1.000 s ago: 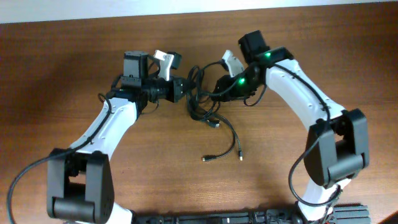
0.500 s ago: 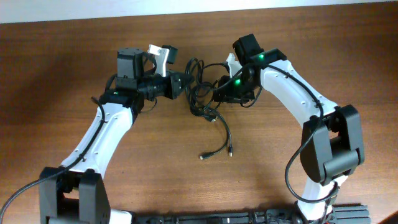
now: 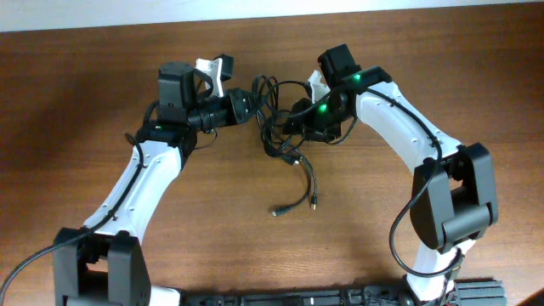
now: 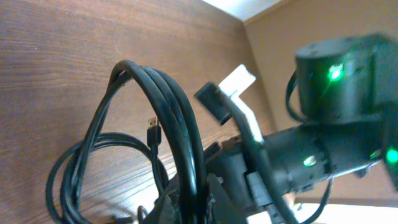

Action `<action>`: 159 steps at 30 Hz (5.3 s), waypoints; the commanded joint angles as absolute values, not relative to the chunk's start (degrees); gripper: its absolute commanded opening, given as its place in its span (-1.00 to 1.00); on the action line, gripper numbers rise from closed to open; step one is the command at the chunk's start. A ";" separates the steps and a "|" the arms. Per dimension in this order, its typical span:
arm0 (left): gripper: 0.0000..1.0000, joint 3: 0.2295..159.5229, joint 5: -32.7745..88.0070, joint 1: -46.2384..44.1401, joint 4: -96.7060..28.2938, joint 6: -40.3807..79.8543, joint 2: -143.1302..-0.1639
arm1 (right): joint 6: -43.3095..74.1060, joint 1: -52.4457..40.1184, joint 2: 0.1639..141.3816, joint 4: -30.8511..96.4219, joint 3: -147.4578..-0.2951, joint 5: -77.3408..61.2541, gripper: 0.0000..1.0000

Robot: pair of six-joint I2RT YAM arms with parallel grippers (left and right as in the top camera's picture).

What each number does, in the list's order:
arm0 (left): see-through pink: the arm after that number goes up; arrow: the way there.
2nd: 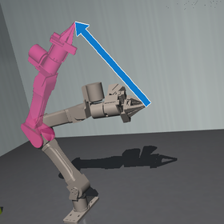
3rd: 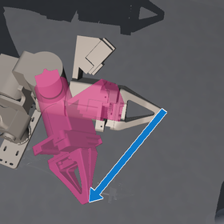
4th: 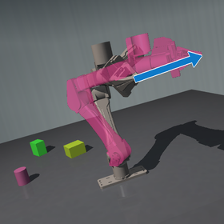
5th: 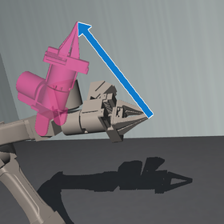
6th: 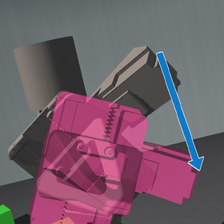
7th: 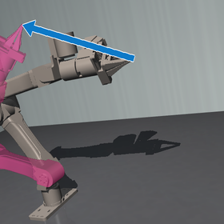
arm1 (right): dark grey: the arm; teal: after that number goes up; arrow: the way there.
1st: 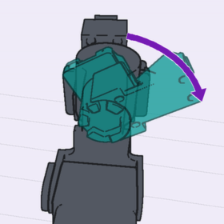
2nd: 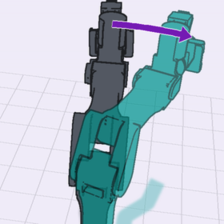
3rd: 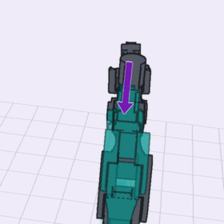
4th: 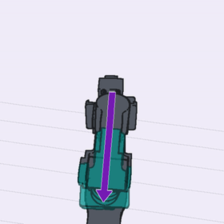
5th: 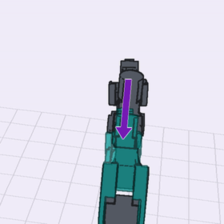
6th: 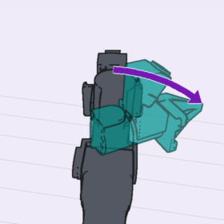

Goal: Untangle cables

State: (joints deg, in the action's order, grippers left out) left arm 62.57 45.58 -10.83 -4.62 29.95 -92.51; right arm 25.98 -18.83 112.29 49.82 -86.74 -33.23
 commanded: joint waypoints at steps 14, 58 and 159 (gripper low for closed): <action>-1.00 62.57 53.87 -3.70 -3.73 49.65 -86.11 | 31.68 -18.68 113.78 47.07 -84.64 -23.07 -0.92; 0.42 62.50 19.51 -13.43 -30.81 -11.07 -96.86 | 12.25 -14.22 113.78 45.58 -84.66 -45.78 -0.92; 0.57 67.55 39.90 -18.68 -31.14 -4.49 -97.82 | 5.04 -16.49 111.09 47.59 -94.78 -47.35 -0.92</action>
